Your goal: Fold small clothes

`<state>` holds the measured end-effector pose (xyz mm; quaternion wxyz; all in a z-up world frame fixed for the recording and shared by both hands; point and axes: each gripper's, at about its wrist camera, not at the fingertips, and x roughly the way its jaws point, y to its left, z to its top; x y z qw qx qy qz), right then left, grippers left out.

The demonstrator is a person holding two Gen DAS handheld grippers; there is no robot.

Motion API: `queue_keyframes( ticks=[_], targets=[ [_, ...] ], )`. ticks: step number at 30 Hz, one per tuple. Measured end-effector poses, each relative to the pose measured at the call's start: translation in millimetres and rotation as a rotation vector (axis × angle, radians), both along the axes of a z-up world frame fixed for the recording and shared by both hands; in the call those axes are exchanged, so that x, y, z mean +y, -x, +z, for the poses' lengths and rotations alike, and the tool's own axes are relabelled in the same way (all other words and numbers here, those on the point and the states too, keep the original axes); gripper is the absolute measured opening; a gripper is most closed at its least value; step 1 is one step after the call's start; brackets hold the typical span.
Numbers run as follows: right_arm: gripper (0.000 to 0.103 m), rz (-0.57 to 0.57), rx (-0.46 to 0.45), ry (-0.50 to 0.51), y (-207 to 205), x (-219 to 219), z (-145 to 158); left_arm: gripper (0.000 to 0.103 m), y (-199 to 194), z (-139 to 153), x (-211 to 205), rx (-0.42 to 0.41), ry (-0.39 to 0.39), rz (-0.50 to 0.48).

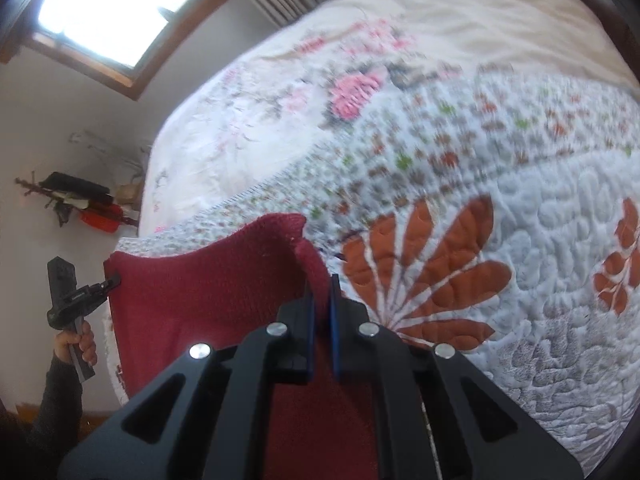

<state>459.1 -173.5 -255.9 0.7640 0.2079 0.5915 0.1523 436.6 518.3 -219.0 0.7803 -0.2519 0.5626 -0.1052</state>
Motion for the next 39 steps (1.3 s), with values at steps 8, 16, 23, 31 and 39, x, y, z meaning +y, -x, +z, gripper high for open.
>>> queue_keyframes(
  ticks=[8, 16, 23, 31, 39],
  targets=[
    [0.021, -0.049, -0.053, 0.085, 24.3, 0.0, 0.8, 0.013, 18.4, 2.6, 7.6, 0.016, -0.195, 0.102],
    [0.011, -0.055, -0.061, -0.104, 53.8, 24.4, -34.5, 0.038, 57.9, 0.0, -43.6, -0.085, 0.166, -0.014],
    [0.01, -0.156, -0.077, -0.11, 69.5, -17.1, -31.3, 0.024, 73.2, -26.2, -4.4, -0.019, 0.112, 0.081],
    [0.001, -0.031, -0.11, -0.187, 135.0, 15.6, -31.7, 0.033, 139.5, -11.2, -44.2, -0.119, 0.063, -0.096],
    [0.01, -0.002, -0.151, -0.251, 191.7, 2.8, 1.7, 0.016, 183.3, 9.0, -29.8, -0.158, -0.029, -0.101]
  ],
)
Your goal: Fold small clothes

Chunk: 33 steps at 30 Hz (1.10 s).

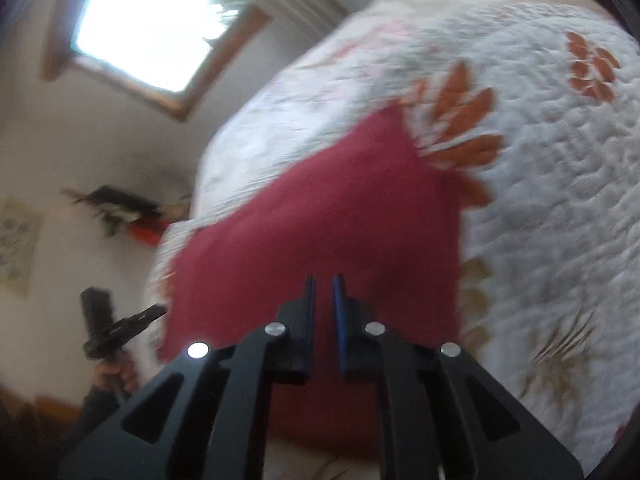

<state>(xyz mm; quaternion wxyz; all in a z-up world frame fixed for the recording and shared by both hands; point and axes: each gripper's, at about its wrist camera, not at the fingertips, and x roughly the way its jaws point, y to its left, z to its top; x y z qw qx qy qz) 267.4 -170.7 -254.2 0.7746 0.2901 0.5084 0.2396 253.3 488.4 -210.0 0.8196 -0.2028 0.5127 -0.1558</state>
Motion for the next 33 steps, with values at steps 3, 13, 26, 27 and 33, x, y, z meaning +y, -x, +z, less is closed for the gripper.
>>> queue_keyframes(
  ticks=[3, 13, 26, 27, 33],
  targets=[
    [0.01, 0.12, 0.004, 0.0, 31.9, 27.0, -6.6, 0.023, 39.6, 18.4, -33.2, -0.067, 0.061, -0.122],
    [0.005, -0.05, 0.122, 0.049, 83.6, -50.8, -55.8, 0.023, 69.3, -34.6, -27.8, 0.075, 0.053, -0.044],
    [0.002, 0.21, -0.087, 0.133, 89.0, 146.7, -40.2, 0.05, 74.4, -43.4, -79.4, 0.022, 0.052, -0.247],
    [0.002, 0.189, -0.086, 0.15, 92.7, 145.9, -34.9, 0.05, 75.7, -43.2, -74.9, 0.025, 0.069, -0.254],
    [0.032, 0.175, -0.295, 0.483, 143.0, 199.1, 54.2, 0.097, 87.8, -4.7, 32.9, -0.006, 0.316, -0.173]
  ],
)
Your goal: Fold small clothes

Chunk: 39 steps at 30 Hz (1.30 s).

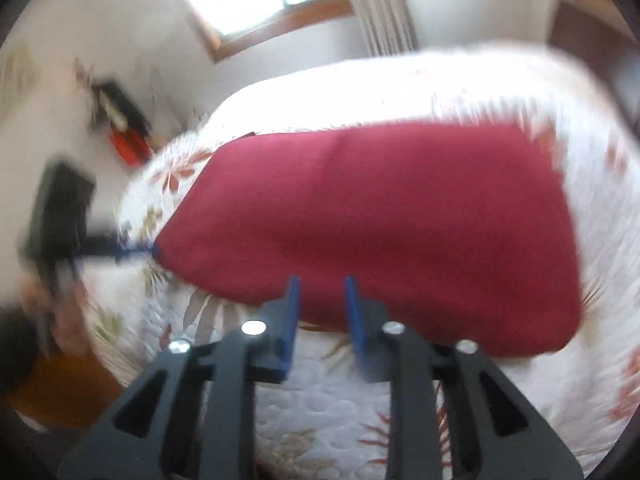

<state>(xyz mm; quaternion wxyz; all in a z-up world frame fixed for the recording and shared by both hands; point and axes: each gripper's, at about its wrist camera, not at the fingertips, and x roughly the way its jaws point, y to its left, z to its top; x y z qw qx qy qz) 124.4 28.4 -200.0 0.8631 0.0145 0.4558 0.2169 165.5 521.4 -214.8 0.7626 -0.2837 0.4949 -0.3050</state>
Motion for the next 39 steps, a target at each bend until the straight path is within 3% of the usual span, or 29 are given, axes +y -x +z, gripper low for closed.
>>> queue_keyframes(
  ticks=[1, 3, 6, 12, 16, 23, 27, 31, 36, 39],
  targets=[
    [0.045, 0.014, -0.029, 0.069, 4.8, 19.6, 4.9, 0.099, -6.6, 1.6, 31.2, 0.015, 0.043, 0.053],
    [0.062, 0.074, -0.091, 0.244, 18.1, 73.2, 3.5, 0.099, -26.0, -5.1, 79.9, 0.081, 0.086, 0.13],
    [0.06, 0.226, -0.2, 0.49, 47.1, 140.1, -10.7, 0.099, -71.1, -27.2, 122.7, 0.229, 0.152, 0.124],
    [0.056, 0.404, -0.349, 0.76, 78.6, 213.8, -49.3, 0.099, -133.1, -61.9, 129.5, 0.374, 0.257, 0.071],
    [0.056, 0.413, -0.373, 0.859, 72.2, 239.7, -67.6, 0.099, -155.2, -86.8, 124.3, 0.458, 0.312, 0.068],
    [0.059, 0.418, -0.383, 0.978, 47.7, 260.3, -84.5, 0.099, -178.4, -95.8, 93.6, 0.491, 0.337, -0.027],
    [0.062, 0.432, -0.408, 1.028, 39.8, 271.9, -93.3, 0.099, -187.6, -102.3, 70.2, 0.522, 0.311, -0.094],
    [0.064, 0.413, -0.414, 1.054, 22.3, 280.0, -95.4, 0.099, -204.3, -110.5, 49.3, 0.566, 0.32, -0.094],
    [0.065, 0.375, -0.399, 1.064, 11.7, 276.1, -88.6, 0.099, -207.1, -98.2, 28.7, 0.52, 0.321, -0.187],
    [0.065, 0.402, -0.399, 1.085, 8.4, 275.8, -96.0, 0.096, -205.9, -110.9, 35.8, 0.538, 0.328, -0.17]
  ],
)
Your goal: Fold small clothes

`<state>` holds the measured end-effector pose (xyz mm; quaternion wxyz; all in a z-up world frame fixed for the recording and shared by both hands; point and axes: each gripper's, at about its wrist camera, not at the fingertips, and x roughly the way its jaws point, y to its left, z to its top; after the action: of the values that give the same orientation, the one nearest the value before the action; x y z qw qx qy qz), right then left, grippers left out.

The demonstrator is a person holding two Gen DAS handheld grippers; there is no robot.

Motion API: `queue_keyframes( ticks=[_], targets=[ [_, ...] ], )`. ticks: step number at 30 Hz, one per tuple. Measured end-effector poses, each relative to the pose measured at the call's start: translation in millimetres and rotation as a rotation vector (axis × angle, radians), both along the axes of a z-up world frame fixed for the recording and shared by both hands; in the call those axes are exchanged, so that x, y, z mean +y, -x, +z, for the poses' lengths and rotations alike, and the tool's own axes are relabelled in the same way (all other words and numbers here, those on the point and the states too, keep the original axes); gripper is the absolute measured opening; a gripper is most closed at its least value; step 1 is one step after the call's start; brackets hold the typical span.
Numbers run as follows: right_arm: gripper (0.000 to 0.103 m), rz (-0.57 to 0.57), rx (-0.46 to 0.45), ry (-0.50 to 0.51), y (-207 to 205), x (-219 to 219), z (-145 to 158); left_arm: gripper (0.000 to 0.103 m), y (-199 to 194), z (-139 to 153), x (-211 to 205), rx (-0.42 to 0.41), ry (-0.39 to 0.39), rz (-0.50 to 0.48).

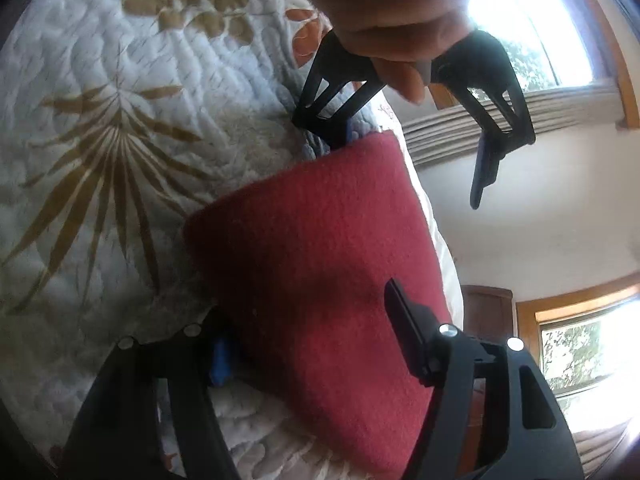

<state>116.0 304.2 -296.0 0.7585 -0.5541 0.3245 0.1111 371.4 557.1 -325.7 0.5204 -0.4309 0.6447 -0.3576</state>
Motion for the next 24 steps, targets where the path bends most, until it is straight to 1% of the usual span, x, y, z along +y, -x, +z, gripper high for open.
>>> queue_keyframes(
  ticks=[2, 3, 4, 5, 6, 7, 8, 11, 15, 16, 18, 24],
  targets=[
    [0.05, -0.035, 0.031, -0.047, -8.7, -3.1, 6.5, 0.094, -2.4, -2.3, 6.0, 0.03, 0.024, 0.038],
    [0.038, -0.057, 0.047, -0.071, -13.4, -5.1, 9.9, 0.093, -4.0, -1.8, 5.4, 0.039, 0.026, 0.047],
    [0.029, -0.064, 0.052, -0.085, -14.8, -6.7, 13.8, 0.082, -4.6, -2.0, 4.8, 0.052, 0.022, 0.05],
    [0.025, -0.075, 0.057, -0.105, -16.0, -9.7, 19.9, 0.06, -4.8, -4.1, 3.7, 0.07, 0.003, 0.042],
    [0.021, -0.085, 0.063, -0.122, -17.2, -12.6, 24.8, 0.052, -4.4, -7.7, 2.9, 0.091, -0.026, 0.032],
    [0.019, -0.091, 0.068, -0.134, -18.3, -14.7, 28.7, 0.039, -5.2, -12.3, 2.6, 0.107, -0.049, 0.031],
    [0.019, -0.097, 0.071, -0.147, -20.8, -16.2, 32.9, 0.033, -4.4, -13.7, 4.2, 0.111, -0.06, 0.03],
    [0.017, -0.107, 0.071, -0.179, -24.9, -19.9, 45.2, 0.027, -3.7, -13.1, 7.0, 0.112, -0.07, 0.046],
    [0.017, -0.123, 0.065, -0.219, -30.4, -27.6, 58.8, 0.025, -2.2, -0.4, 3.1, 0.091, -0.103, 0.051],
    [0.017, -0.125, 0.06, -0.226, -30.6, -24.3, 59.1, 0.025, -2.3, 4.7, 2.4, 0.081, -0.111, 0.053],
    [0.017, -0.134, 0.05, -0.249, -27.9, -21.5, 69.9, 0.024, -3.1, 13.6, 1.8, 0.068, -0.12, 0.057],
    [0.017, -0.149, 0.008, -0.311, -28.4, -26.4, 90.8, 0.021, -7.3, 51.3, -3.1, 0.007, -0.152, 0.053]
  ],
)
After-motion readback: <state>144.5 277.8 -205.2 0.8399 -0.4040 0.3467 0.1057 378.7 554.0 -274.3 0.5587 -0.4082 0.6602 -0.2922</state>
